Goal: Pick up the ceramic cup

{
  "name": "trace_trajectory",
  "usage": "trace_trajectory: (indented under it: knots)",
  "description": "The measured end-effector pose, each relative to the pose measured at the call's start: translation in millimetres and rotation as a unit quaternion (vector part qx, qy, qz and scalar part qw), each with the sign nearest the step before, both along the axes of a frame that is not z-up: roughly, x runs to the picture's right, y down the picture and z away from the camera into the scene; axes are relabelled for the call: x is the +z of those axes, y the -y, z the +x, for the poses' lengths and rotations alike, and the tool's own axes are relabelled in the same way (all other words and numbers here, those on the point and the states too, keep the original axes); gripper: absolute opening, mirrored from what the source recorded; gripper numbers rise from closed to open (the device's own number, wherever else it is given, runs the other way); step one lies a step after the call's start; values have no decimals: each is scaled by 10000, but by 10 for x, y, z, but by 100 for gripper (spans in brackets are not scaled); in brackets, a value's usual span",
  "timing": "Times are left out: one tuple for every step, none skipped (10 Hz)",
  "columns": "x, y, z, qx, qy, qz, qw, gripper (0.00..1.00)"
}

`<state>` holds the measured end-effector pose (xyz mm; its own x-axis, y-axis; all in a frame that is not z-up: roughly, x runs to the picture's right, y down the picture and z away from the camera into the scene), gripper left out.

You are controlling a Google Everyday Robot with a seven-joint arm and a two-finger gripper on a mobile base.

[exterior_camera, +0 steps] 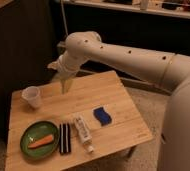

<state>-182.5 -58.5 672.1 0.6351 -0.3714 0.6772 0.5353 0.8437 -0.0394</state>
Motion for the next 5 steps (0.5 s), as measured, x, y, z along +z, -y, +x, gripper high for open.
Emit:
trace_trajectory:
  knots:
    - [97, 54, -161, -401, 223, 304, 9985, 80]
    - [208, 91, -374, -897, 625, 667, 9918, 80]
    - [277, 100, -473, -1212, 927, 889, 9843, 80]
    - [342, 72, -570, -1616, 1237, 1123, 9726, 80]
    - [396, -4, -672, -2004, 1346, 1240, 9625, 80]
